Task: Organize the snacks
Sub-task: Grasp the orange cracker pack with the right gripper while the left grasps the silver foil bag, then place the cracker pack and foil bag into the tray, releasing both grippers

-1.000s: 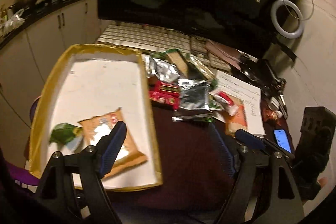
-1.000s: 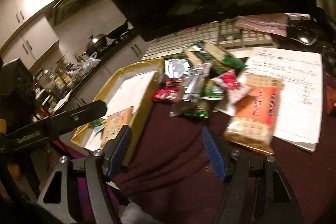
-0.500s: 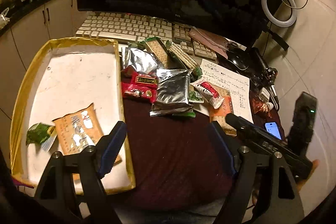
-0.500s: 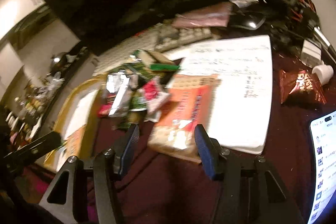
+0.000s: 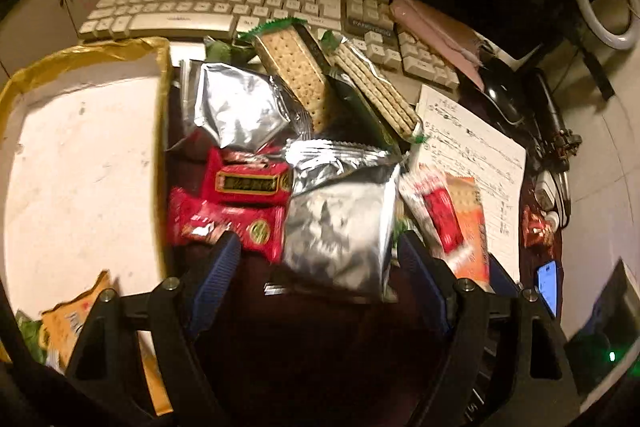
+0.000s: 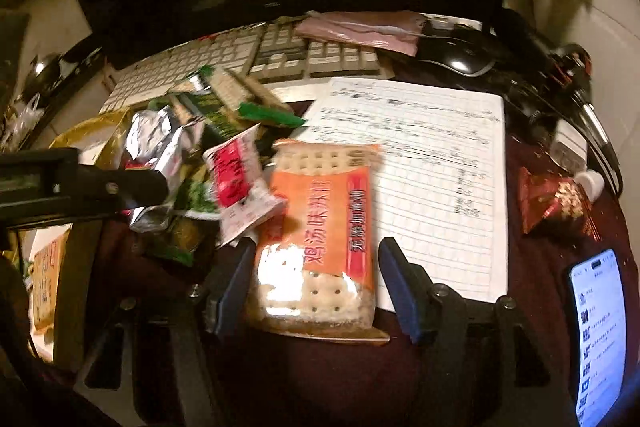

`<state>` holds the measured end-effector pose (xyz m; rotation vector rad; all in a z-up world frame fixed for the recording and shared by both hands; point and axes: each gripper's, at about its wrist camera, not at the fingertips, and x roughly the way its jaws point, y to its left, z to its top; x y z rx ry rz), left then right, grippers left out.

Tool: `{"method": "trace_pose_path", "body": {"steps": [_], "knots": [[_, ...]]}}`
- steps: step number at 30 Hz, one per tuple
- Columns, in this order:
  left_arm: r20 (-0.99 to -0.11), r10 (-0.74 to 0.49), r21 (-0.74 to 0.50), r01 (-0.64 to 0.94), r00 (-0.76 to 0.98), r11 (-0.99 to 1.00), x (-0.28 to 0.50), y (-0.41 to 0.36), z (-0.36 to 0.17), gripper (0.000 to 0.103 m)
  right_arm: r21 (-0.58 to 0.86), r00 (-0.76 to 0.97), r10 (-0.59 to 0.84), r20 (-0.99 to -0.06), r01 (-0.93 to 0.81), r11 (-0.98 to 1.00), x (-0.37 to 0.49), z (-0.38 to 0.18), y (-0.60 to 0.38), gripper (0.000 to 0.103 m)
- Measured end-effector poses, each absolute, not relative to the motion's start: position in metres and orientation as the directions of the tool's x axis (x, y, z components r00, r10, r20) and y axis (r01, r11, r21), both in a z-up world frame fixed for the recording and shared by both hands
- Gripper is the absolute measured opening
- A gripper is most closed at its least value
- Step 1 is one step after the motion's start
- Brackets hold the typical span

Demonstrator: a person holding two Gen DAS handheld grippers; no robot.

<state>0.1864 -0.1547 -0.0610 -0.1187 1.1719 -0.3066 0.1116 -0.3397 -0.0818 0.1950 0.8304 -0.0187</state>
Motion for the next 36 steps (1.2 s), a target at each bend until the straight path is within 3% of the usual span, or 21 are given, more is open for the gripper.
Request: {"method": "trace_pose_path", "body": {"steps": [3,6,13,16,23,27,30,36], "knots": [[-0.882,-0.301,-0.254,0.172,0.364,0.952,0.191,-0.16,-0.06,0.076,0.16,0.677,0.048,-0.734,0.103,0.982,0.112,-0.081,-0.34,0.059],[-0.894,-0.304,-0.253,0.188,0.331,0.949,0.187,-0.163,-0.065,0.058,0.155,0.681,0.037,-0.732,0.113,0.982,0.115,-0.081,-0.337,0.054],[-0.89,-0.318,-0.273,0.177,0.326,0.946,0.178,-0.157,-0.071,0.061,0.309,0.725,0.138,-0.674,0.107,0.945,0.108,-0.076,-0.355,0.054],[-0.888,-0.319,-0.273,0.178,0.332,0.945,0.178,-0.156,-0.069,0.058,0.336,0.752,0.129,-0.646,0.128,0.933,0.102,-0.072,-0.36,0.054],[-0.791,-0.415,-0.361,0.206,0.449,0.91,0.143,-0.137,-0.033,0.057,0.395,0.816,0.131,-0.562,0.126,0.91,0.089,-0.064,-0.37,0.054],[-0.731,-0.441,-0.423,0.162,0.521,0.892,0.12,-0.094,-0.005,0.057,0.45,0.836,0.247,-0.491,0.0,0.893,0.082,-0.058,-0.367,0.054],[-0.703,-0.376,-0.404,0.096,0.604,0.91,0.105,-0.054,0.016,0.057,0.488,0.808,0.354,-0.472,-0.095,0.867,0.082,-0.051,-0.35,0.054],[-0.763,-0.171,-0.273,-0.072,0.623,0.959,0.116,0.005,0.007,0.057,0.454,0.687,0.562,-0.461,-0.361,0.815,0.095,-0.024,-0.268,0.054]]}}
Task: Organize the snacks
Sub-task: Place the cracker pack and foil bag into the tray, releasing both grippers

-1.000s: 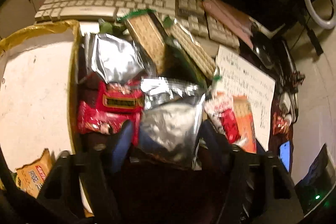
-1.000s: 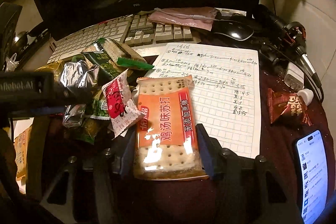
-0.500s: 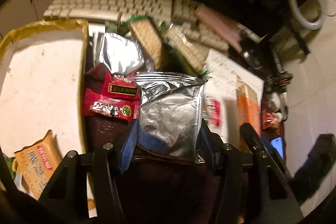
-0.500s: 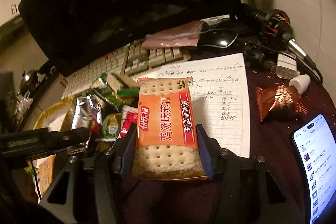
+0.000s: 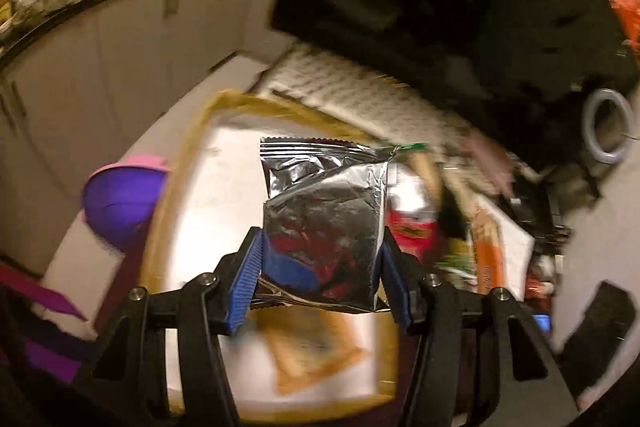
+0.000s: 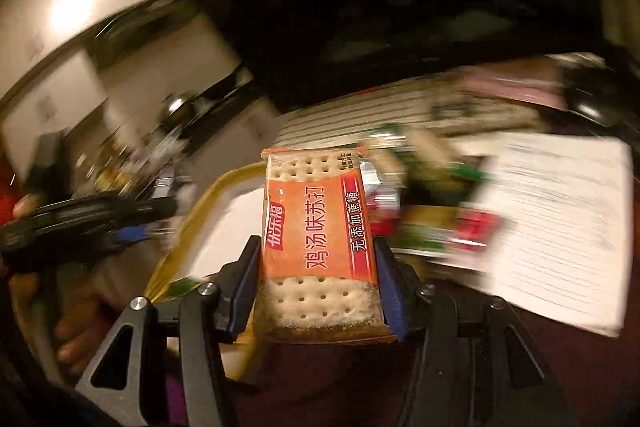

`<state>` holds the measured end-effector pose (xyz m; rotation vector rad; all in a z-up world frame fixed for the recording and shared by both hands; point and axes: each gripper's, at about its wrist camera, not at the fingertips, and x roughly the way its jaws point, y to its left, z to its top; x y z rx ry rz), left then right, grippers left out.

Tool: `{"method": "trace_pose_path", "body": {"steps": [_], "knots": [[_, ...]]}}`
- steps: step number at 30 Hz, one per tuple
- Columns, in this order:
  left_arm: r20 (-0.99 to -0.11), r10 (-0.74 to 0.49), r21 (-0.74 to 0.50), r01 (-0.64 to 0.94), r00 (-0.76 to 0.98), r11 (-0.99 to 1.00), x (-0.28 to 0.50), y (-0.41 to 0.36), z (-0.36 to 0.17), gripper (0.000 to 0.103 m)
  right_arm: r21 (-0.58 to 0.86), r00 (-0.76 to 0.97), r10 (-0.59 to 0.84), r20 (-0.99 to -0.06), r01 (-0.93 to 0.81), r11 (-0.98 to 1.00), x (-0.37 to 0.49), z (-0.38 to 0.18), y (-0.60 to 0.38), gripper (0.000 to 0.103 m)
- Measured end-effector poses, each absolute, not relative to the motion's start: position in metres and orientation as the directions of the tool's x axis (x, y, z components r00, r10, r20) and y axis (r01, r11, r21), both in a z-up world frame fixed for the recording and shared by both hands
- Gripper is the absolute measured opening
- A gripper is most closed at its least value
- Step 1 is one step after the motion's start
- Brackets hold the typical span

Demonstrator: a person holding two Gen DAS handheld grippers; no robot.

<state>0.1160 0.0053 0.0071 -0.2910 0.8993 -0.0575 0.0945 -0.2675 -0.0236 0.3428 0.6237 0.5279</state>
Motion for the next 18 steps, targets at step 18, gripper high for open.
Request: {"method": "trace_pose_path", "body": {"steps": [18], "knots": [[-0.867,-0.151,-0.237,-0.126,0.475,0.963,0.154,0.038,-0.049,0.058,0.286,0.517,0.525,-0.676,-0.473,0.833,0.166,-0.05,-0.132,0.053]]}}
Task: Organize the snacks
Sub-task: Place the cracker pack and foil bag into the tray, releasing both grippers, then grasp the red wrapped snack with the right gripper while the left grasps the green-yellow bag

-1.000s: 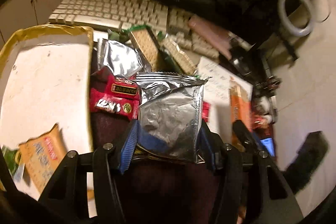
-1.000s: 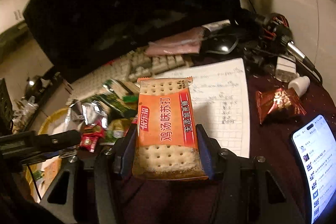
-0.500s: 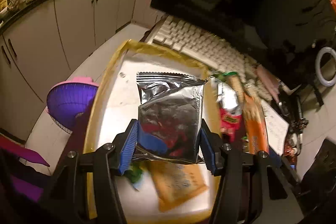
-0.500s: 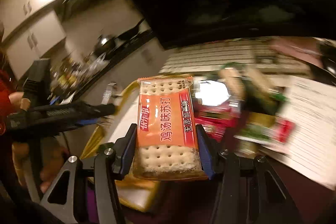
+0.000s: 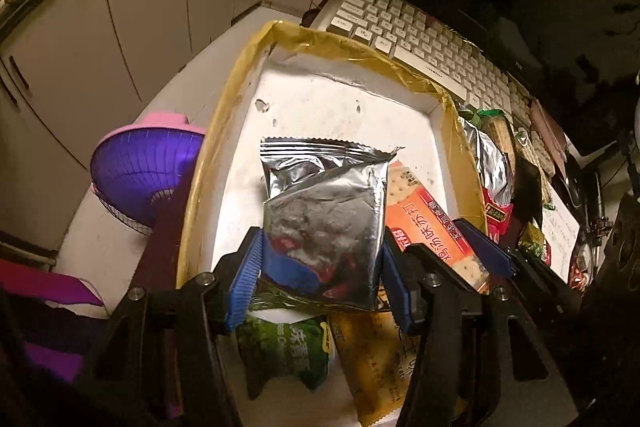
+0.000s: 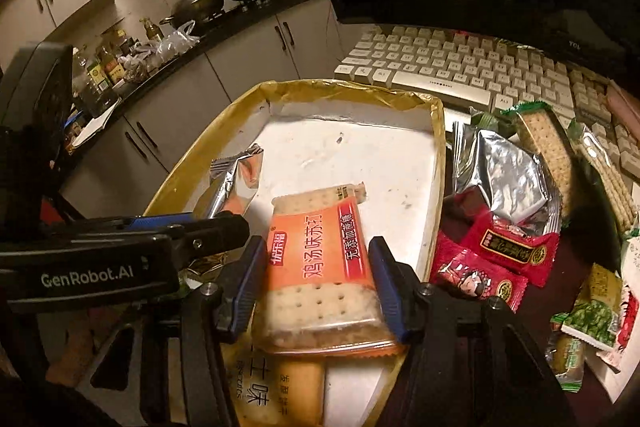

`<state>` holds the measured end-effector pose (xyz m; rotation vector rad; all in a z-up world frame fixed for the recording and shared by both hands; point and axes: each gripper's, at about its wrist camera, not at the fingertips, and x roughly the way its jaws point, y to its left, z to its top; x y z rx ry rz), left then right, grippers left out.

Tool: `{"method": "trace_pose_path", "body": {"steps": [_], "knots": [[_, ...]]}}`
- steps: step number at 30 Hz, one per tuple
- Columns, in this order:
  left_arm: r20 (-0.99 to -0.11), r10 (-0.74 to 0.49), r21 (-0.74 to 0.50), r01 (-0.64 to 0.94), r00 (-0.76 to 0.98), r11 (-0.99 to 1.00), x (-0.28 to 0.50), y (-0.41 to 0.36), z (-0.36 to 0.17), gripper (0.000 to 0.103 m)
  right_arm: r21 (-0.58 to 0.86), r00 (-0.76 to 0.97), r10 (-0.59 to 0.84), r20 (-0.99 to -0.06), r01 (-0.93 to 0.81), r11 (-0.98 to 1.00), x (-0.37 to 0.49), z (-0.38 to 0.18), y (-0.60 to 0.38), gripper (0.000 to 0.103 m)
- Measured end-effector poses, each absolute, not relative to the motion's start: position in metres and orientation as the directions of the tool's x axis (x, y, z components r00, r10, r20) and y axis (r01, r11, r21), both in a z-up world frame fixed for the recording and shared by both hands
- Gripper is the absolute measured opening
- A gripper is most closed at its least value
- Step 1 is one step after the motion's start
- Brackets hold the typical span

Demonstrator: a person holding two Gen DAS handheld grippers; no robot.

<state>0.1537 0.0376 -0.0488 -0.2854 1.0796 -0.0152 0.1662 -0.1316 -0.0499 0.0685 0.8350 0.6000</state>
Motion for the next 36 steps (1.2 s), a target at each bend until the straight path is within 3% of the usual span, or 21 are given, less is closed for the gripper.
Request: {"method": "trace_pose_path", "body": {"steps": [7,13,20,25,28,30,32,36], "knots": [[-0.75,-0.122,-0.24,-0.095,0.65,0.966,0.121,0.036,-0.016,0.087,0.363,0.594,0.59,-0.546,-0.467,0.806,0.139,-0.026,-0.174,0.064],[-0.715,-0.11,-0.192,-0.043,0.69,0.98,0.101,0.011,-0.003,0.087,0.423,0.62,0.613,-0.49,-0.446,0.789,0.112,-0.026,-0.224,0.069],[-0.671,-0.291,-0.284,0.126,0.682,0.95,0.081,-0.034,0.009,0.087,0.456,0.648,0.557,-0.519,-0.342,0.822,0.088,-0.04,-0.286,0.069],[-0.691,-0.335,-0.274,0.197,0.641,0.941,0.08,-0.067,0.008,0.087,0.45,0.683,0.474,-0.556,-0.233,0.862,0.088,-0.047,-0.321,0.069],[-0.71,-0.338,-0.268,0.206,0.618,0.941,0.082,-0.077,0.004,0.087,0.483,0.682,0.458,-0.57,-0.174,0.859,0.099,-0.051,-0.337,0.066],[-0.718,-0.339,-0.275,0.199,0.608,0.941,0.083,-0.079,0.002,0.087,0.482,0.672,0.433,-0.601,-0.127,0.867,0.109,-0.055,-0.344,0.057],[-0.724,-0.338,-0.279,0.192,0.602,0.941,0.084,-0.08,0.002,0.087,0.483,0.657,0.412,-0.632,-0.082,0.872,0.122,-0.059,-0.348,0.04],[-0.728,-0.325,-0.27,0.183,0.604,0.945,0.084,-0.081,0.003,0.087,0.455,0.639,0.353,-0.684,-0.005,0.89,0.146,-0.063,-0.349,0.037]]}}
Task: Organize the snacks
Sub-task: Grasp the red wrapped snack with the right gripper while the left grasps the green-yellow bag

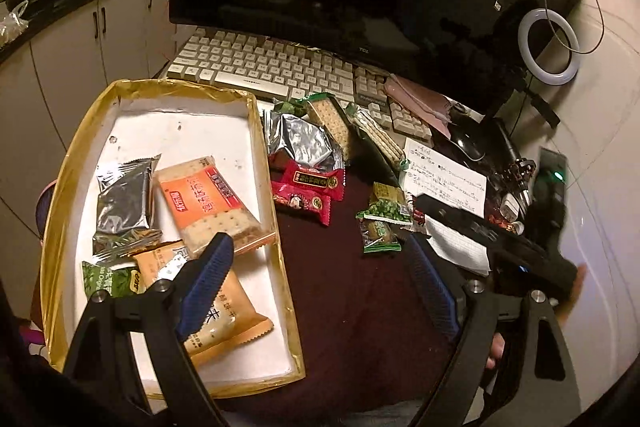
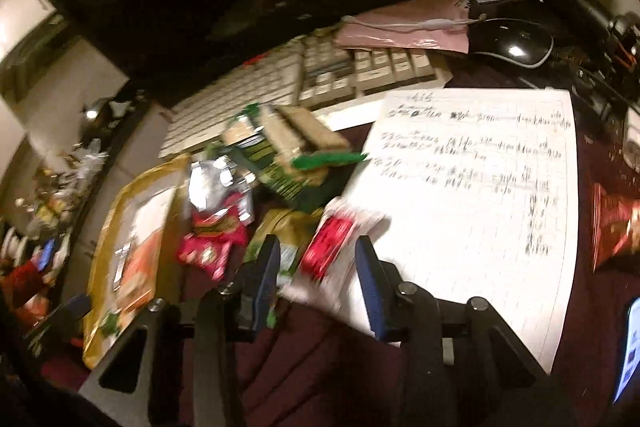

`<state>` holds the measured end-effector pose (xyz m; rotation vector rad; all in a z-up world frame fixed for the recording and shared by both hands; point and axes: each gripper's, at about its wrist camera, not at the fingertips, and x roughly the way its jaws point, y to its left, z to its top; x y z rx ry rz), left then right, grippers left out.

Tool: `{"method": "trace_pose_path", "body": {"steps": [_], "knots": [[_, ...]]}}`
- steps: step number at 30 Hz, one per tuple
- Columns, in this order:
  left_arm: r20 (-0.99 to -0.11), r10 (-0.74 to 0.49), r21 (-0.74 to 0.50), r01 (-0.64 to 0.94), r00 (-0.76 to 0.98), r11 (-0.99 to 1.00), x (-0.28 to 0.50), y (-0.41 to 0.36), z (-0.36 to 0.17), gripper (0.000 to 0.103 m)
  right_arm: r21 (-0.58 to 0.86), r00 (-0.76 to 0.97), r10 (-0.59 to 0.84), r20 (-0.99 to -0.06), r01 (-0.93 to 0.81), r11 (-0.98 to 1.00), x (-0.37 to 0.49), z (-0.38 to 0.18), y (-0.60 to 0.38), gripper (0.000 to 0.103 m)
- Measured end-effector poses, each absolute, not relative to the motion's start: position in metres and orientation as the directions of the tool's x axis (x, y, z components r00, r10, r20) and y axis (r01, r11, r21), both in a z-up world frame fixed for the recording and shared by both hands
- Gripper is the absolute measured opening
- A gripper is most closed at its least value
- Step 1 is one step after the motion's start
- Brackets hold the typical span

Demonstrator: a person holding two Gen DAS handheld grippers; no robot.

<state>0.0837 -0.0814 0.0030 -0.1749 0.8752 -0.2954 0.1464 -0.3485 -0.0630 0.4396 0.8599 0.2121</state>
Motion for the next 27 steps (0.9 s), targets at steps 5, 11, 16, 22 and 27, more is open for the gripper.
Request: {"method": "trace_pose_path", "body": {"steps": [5,11,16,22,27], "knots": [[-0.737,-0.328,-0.255,0.206,0.592,0.945,0.088,-0.095,0.006,0.087,0.377,0.607,0.289,-0.74,0.019,0.926,0.155,-0.074,-0.337,0.023],[-0.789,-0.319,-0.2,0.272,0.524,0.941,0.111,-0.133,-0.005,0.087,0.418,0.649,0.284,-0.706,0.057,0.907,0.126,-0.075,-0.363,0.019],[-0.835,-0.306,-0.163,0.327,0.457,0.931,0.141,-0.17,-0.023,0.087,0.429,0.73,0.249,-0.636,0.066,0.901,0.108,-0.067,-0.384,0.019],[-0.878,-0.242,-0.093,0.35,0.412,0.932,0.175,-0.208,-0.046,0.074,0.468,0.758,0.258,-0.599,0.069,0.881,0.107,-0.071,-0.391,0.019],[-0.899,-0.183,-0.037,0.348,0.397,0.937,0.187,-0.223,-0.061,0.064,0.476,0.772,0.259,-0.581,0.064,0.877,0.107,-0.069,-0.391,0.019]]}}
